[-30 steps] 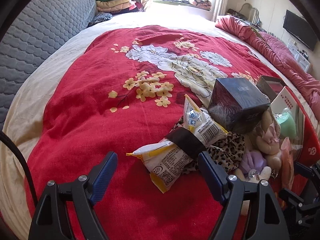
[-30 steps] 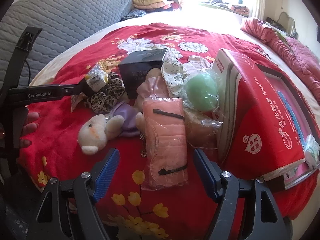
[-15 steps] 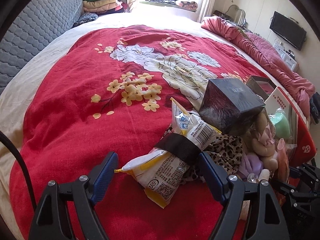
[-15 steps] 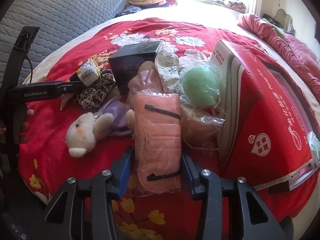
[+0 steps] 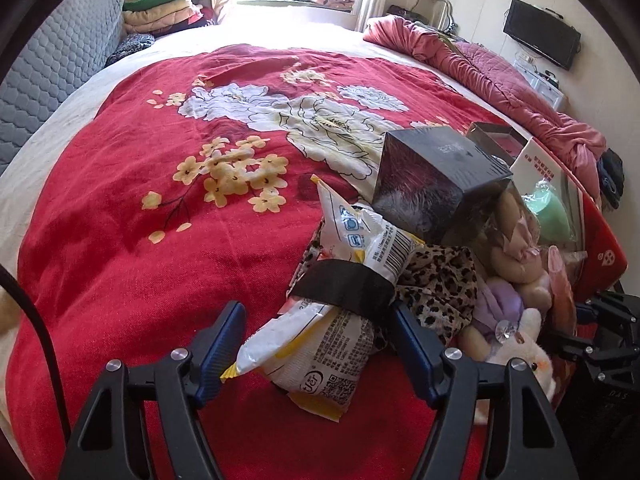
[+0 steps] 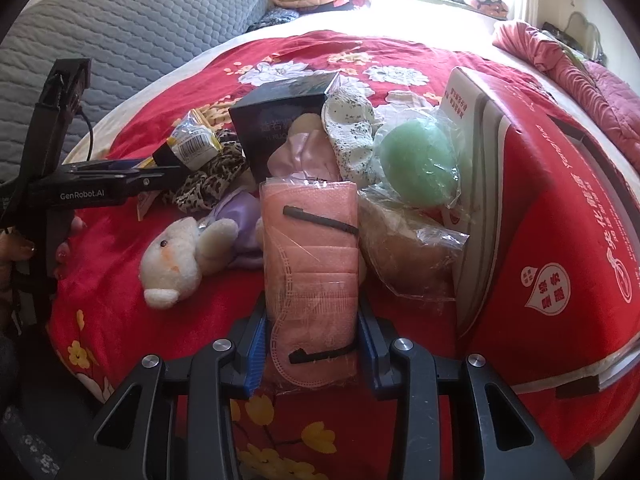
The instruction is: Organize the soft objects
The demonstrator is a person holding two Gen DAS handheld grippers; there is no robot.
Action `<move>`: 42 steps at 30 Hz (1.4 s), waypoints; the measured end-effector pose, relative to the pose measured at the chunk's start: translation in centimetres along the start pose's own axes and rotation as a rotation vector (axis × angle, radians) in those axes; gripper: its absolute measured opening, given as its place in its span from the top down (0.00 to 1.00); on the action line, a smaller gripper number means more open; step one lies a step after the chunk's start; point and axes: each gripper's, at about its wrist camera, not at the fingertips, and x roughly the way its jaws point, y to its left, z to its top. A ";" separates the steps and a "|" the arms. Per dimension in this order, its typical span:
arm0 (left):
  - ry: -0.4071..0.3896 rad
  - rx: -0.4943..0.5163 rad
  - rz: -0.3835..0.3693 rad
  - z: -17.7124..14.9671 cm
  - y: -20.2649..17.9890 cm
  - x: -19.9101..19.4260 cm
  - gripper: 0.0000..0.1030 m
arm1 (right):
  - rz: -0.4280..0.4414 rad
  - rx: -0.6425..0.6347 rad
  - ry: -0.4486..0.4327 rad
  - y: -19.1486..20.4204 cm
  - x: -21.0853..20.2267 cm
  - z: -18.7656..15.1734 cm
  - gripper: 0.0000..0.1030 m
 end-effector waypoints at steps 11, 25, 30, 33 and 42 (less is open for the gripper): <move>-0.031 -0.122 -0.092 -0.4 1.6 -0.9 0.52 | 0.027 0.016 0.006 -0.5 -0.1 -0.1 0.61; -0.038 -0.204 -0.013 -1.6 1.1 -3.9 0.55 | 0.092 0.022 -0.031 -0.3 -1.6 0.4 0.63; -0.029 -0.186 0.021 -1.5 -0.6 -4.8 0.55 | 0.107 0.028 -0.064 -0.4 -2.6 0.6 0.63; -0.031 -0.181 0.038 -1.3 -1.7 -5.3 0.55 | 0.111 0.032 -0.081 -0.6 -3.1 0.8 0.63; -0.065 -0.208 0.066 -1.2 -5.0 -8.0 0.55 | 0.108 0.022 -0.136 -1.0 -4.9 1.2 0.63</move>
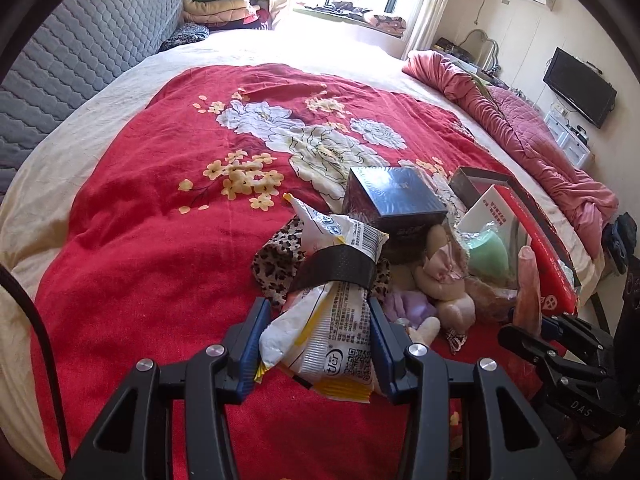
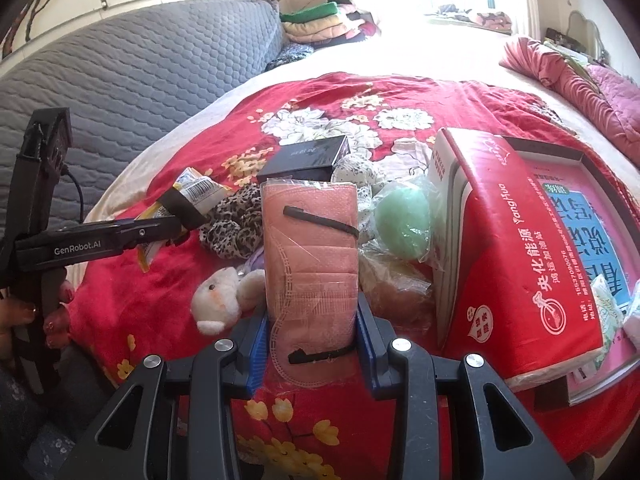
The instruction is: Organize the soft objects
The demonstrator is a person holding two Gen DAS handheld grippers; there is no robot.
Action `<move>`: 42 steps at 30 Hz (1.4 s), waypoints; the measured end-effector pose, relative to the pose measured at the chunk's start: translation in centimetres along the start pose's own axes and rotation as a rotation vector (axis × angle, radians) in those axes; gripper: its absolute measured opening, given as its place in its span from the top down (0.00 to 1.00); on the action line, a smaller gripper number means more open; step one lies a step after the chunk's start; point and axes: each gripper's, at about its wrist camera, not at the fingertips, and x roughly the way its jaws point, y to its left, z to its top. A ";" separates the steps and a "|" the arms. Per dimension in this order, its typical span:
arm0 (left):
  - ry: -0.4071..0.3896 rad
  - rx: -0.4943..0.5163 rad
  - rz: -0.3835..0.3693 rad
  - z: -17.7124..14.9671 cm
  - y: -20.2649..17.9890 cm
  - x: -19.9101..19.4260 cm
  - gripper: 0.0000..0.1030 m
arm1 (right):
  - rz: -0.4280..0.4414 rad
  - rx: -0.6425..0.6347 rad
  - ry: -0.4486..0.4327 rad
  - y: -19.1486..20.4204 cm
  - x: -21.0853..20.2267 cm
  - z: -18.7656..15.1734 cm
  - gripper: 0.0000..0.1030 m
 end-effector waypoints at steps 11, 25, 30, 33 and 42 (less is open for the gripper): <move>-0.073 0.002 0.014 0.1 -3.8 -4.4 0.55 | -0.014 -0.027 -0.105 -0.6 -3.7 0.6 0.63; -0.096 0.048 0.012 0.4 -8.5 -6.3 0.55 | -0.005 0.005 -0.205 -2.3 -7.5 1.4 0.63; -0.110 0.059 -0.009 1.1 -10.1 -7.2 0.55 | -0.010 0.023 -0.242 -3.2 -8.7 1.7 0.63; -0.115 0.065 -0.015 1.6 -11.0 -7.7 0.55 | -0.013 0.034 -0.263 -3.7 -9.4 1.9 0.63; -0.126 0.086 -0.011 3.1 -14.3 -8.2 0.55 | -0.018 0.078 -0.329 -6.0 -11.6 2.2 0.63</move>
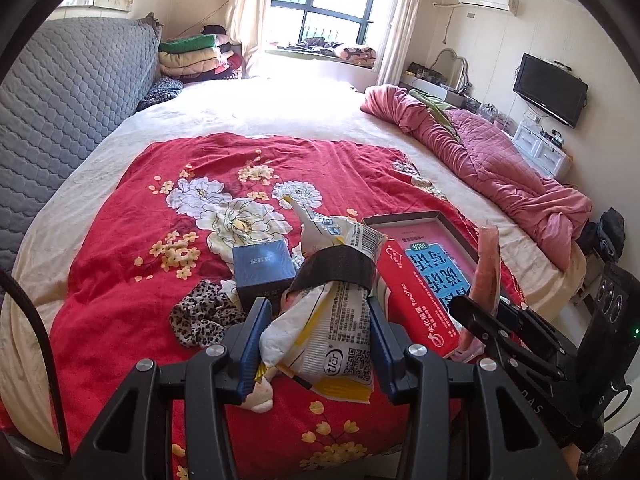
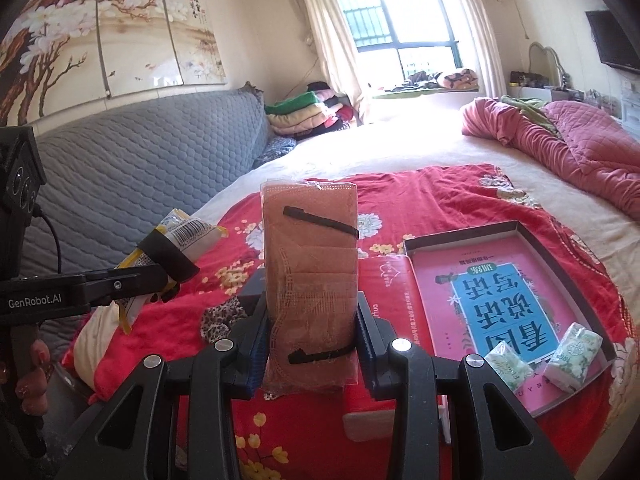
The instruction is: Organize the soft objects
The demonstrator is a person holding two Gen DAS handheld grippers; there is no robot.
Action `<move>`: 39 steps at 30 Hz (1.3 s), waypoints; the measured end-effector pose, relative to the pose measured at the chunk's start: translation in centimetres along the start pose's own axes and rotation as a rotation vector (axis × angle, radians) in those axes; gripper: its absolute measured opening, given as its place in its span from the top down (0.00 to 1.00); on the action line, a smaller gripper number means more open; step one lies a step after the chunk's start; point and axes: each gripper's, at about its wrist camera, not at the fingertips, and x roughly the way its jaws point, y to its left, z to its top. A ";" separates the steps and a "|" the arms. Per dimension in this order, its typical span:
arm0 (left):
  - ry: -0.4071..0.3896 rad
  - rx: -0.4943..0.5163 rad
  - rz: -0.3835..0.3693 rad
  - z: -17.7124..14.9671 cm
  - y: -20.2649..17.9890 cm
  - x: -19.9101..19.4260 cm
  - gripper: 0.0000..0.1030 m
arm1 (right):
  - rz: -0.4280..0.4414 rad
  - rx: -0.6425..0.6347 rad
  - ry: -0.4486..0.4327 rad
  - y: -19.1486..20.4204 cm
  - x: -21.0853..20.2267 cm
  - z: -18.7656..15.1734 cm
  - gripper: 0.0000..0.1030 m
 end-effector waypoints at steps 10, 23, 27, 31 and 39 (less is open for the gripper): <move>-0.020 0.069 -0.021 2.1 -4.6 0.2 0.55 | -0.042 0.041 -0.061 -2.3 -2.2 1.0 0.63; -0.014 0.149 -0.075 3.2 -10.2 1.7 0.55 | -0.124 0.102 -0.106 -5.9 -4.1 1.4 0.63; -0.013 0.161 -0.090 3.5 -11.6 2.4 0.55 | -0.143 0.119 -0.116 -6.9 -4.5 1.5 0.63; -0.004 0.172 -0.103 3.7 -12.8 3.4 0.55 | -0.164 0.133 -0.125 -8.0 -4.9 1.6 0.63; 0.014 0.188 -0.126 3.8 -14.4 4.8 0.55 | -0.220 0.159 -0.140 -10.3 -5.8 1.6 0.63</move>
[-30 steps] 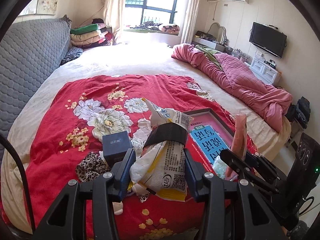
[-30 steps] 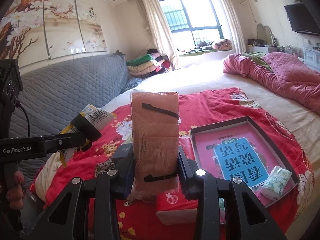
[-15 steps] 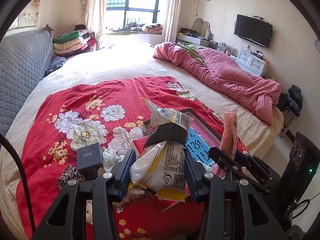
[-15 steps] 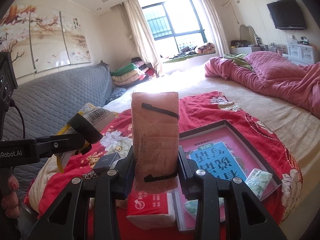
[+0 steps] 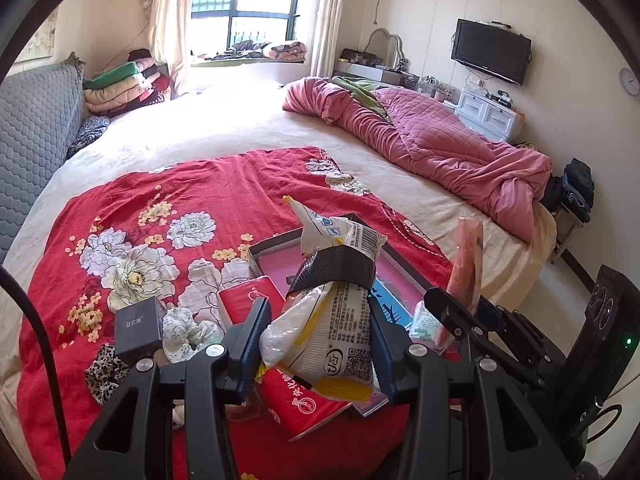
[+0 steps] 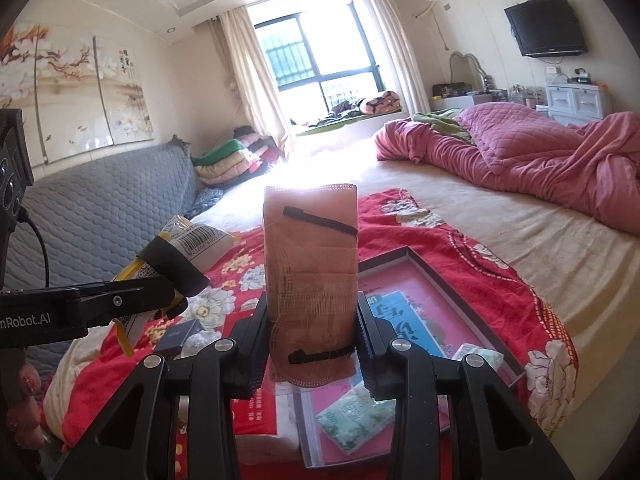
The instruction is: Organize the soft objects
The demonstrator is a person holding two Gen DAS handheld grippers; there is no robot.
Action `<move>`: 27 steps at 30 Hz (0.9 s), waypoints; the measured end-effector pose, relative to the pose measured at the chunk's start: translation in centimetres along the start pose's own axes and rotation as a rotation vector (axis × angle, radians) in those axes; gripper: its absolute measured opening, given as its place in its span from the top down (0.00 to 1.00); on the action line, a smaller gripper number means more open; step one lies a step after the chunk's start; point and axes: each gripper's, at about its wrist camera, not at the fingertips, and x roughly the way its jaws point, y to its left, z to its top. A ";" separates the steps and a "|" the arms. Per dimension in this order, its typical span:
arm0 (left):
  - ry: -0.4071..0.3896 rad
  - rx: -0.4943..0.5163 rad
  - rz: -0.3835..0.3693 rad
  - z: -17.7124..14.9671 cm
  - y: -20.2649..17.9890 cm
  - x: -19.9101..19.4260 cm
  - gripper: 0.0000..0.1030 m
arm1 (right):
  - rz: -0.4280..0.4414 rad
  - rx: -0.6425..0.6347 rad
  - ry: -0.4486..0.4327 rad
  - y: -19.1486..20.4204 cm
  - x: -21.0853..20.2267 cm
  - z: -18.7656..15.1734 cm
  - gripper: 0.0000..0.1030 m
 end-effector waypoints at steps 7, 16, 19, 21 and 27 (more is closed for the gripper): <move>0.020 -0.001 -0.010 0.2 -0.7 1.6 0.55 | -0.058 0.002 -0.004 -2.0 -0.3 0.4 0.63; 0.055 0.021 -0.026 0.1 -1.9 4.0 0.55 | -0.138 0.013 0.016 -4.9 -0.3 0.4 0.63; 0.073 0.029 -0.035 -0.1 -2.3 5.2 0.54 | -0.151 0.021 0.019 -5.7 -0.2 0.2 0.63; 0.093 0.027 -0.038 -0.2 -2.7 6.2 0.55 | -0.158 0.023 0.025 -6.1 -0.1 0.2 0.63; 0.129 0.043 -0.040 -0.5 -3.6 9.0 0.54 | -0.169 0.029 0.049 -6.9 0.6 -0.4 0.63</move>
